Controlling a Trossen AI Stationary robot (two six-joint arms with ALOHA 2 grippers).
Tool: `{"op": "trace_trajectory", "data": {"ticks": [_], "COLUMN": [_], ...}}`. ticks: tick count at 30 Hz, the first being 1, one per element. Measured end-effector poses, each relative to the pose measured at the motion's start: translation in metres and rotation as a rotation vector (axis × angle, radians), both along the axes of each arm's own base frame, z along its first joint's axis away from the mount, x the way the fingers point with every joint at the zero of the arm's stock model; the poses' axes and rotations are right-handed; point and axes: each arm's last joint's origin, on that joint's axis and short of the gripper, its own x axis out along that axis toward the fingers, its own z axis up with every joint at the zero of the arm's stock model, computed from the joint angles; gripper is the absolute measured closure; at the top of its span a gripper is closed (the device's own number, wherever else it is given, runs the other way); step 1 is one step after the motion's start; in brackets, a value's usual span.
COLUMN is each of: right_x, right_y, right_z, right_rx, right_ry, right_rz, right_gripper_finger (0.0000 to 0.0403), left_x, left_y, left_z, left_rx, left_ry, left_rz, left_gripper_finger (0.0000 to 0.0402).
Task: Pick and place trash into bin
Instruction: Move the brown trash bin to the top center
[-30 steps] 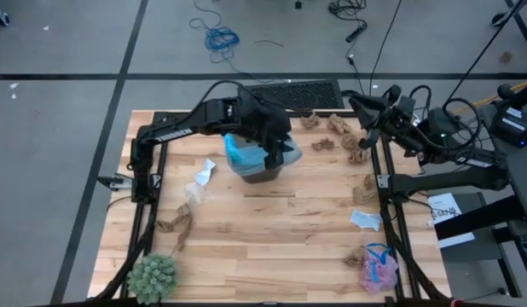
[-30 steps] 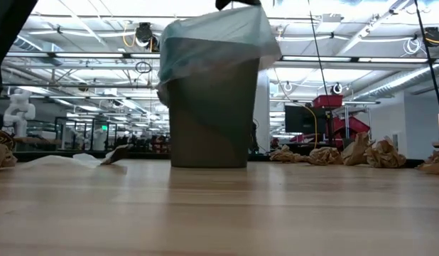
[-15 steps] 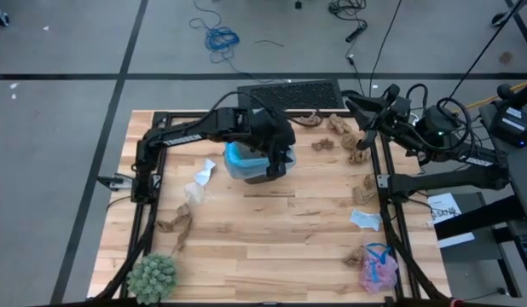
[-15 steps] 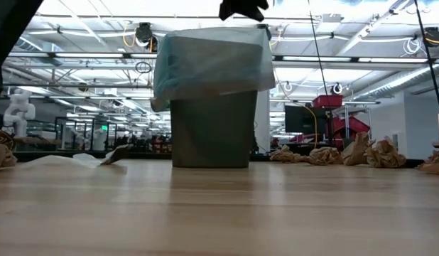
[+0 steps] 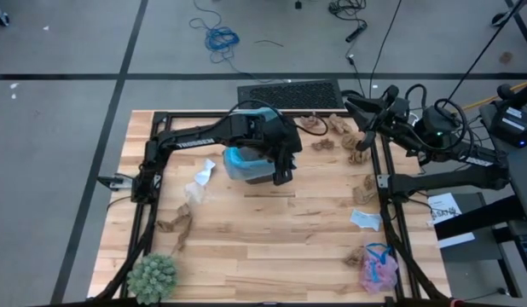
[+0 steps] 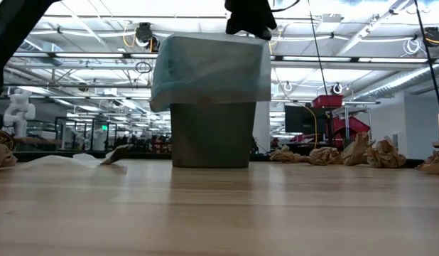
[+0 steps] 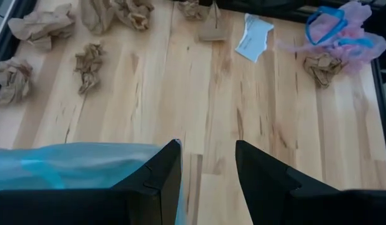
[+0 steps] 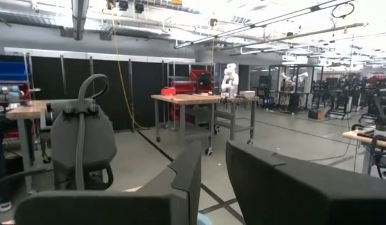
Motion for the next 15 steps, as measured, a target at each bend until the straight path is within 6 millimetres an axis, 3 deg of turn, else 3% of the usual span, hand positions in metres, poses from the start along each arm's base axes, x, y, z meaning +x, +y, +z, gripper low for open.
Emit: {"op": "trace_trajectory", "data": {"ticks": [11,15], "right_x": [0.001,0.000], "right_y": [0.000,0.000], "right_z": [-0.003,-0.002], "right_rx": [0.014,0.025], "right_ry": [0.023,0.013], "right_rz": [0.003,0.005], "right_gripper_finger": [0.0334,0.0334], "left_x": [0.007,-0.001], "left_y": [0.000,-0.001], "left_z": [-0.009,0.017], "left_rx": [-0.008,-0.023], "left_ry": [0.009,-0.078], "left_rz": [-0.003,0.020], "left_gripper_finger": [0.0257,0.0271]}}
